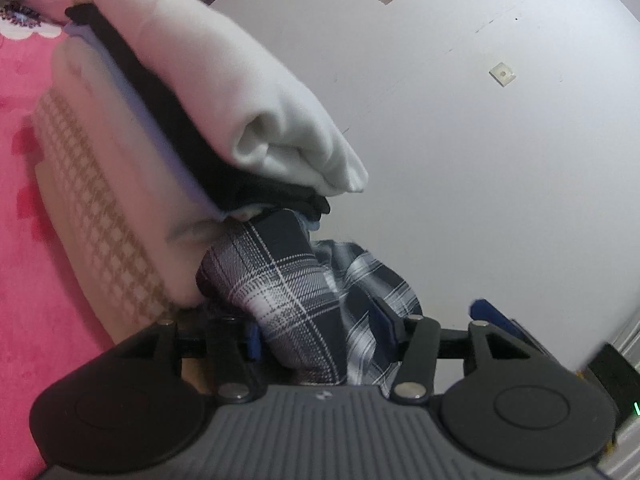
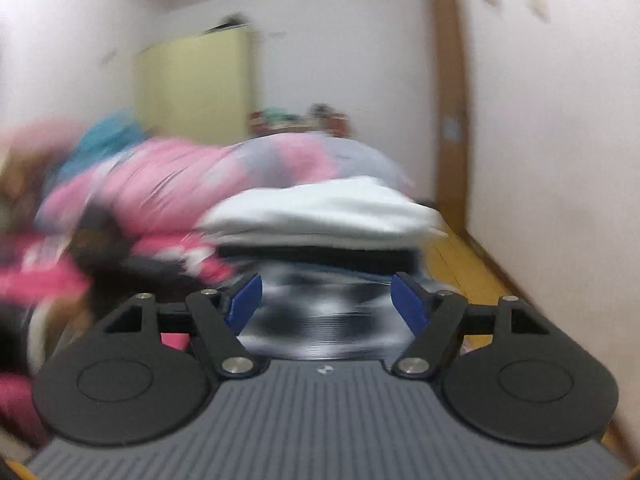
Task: Fold clothes
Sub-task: 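Carry the pants with both grippers and lower them onto the clothes stack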
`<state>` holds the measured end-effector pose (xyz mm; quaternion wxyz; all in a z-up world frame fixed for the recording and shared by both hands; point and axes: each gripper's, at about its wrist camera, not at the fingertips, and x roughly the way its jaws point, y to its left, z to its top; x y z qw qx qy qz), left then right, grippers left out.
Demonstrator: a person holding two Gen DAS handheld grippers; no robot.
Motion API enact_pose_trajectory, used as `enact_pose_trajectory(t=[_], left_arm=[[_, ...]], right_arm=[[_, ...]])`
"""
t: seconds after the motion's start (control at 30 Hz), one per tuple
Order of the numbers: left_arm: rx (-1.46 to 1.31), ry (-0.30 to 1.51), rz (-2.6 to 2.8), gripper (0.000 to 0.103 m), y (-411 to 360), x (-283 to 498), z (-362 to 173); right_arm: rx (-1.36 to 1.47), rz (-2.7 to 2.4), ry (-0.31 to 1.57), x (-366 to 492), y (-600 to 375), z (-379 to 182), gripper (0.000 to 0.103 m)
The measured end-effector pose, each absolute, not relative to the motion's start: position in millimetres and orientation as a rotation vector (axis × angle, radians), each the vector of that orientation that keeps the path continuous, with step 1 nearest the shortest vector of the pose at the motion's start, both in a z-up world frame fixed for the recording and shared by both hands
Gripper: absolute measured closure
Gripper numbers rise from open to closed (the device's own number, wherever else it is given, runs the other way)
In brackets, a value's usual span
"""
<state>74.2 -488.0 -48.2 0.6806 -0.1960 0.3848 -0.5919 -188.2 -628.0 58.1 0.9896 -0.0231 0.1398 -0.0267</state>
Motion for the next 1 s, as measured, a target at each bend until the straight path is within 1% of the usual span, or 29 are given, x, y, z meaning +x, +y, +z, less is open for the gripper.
enact_pose_trajectory(t=[0.07,0.13,0.2,0.23,0.27,0.3,0.37,0.5,0.57,0.7,0.83,0.87,0.9,1.0], left_arm=[[-0.402,0.834,-1.313,0.052,-486.2,70.0,-48.9],[-0.354,0.798,-1.292,0.052,-483.7,64.3,-50.9],[-0.327,0.780,-1.275,0.051,-480.7,60.3,-54.4],[-0.321,0.776,-1.271,0.051,-479.3,58.8,-56.2],[-0.318,0.772,-1.267,0.052,-477.8,57.3,-57.9],[-0.313,0.767,-1.258,0.055,-476.4,55.4,-59.6],[-0.309,0.770,-1.227,0.057,-477.6,53.6,-61.9],[-0.341,0.852,-1.152,0.067,-483.9,50.4,-73.2],[-0.367,0.900,-1.121,0.067,-484.1,52.8,-83.2],[-0.438,0.937,-1.124,0.067,-478.8,57.2,-91.6],[-0.471,0.942,-1.136,0.067,-475.7,54.8,-96.9],[-0.480,0.944,-1.141,0.067,-476.1,53.3,-98.9],[-0.487,0.947,-1.146,0.066,-477.1,51.5,-100.6],[-0.463,0.922,-1.147,0.064,-479.9,42.0,-101.3]], right_arm=[[-0.125,-0.058,0.272,-180.0,-606.9,56.8,0.032],[-0.113,-0.089,0.254,-170.5,-610.8,58.7,0.034],[-0.089,-0.149,0.269,-153.8,-622.7,60.3,0.051],[-0.065,-0.154,0.290,-145.3,-632.0,59.9,0.068],[-0.038,-0.150,0.313,-137.6,-642.2,59.1,0.078],[-0.031,-0.140,0.333,-130.2,-649.0,57.9,0.080],[-0.028,-0.123,0.397,-113.0,-659.8,49.6,0.082],[-0.011,-0.105,0.610,-70.7,-679.7,13.9,0.083],[-0.010,-0.088,0.663,-59.2,-685.3,-6.6,0.084],[-0.036,-0.103,0.695,-54.8,-680.2,-4.3,0.083],[-0.066,-0.083,0.640,-71.9,-670.2,15.0,0.082],[-0.086,-0.071,0.622,-75.6,-668.3,17.5,0.084],[-0.113,-0.066,0.608,-78.7,-666.6,19.0,0.084],[-0.138,-0.105,0.657,-74.7,-680.3,-2.5,0.083]])
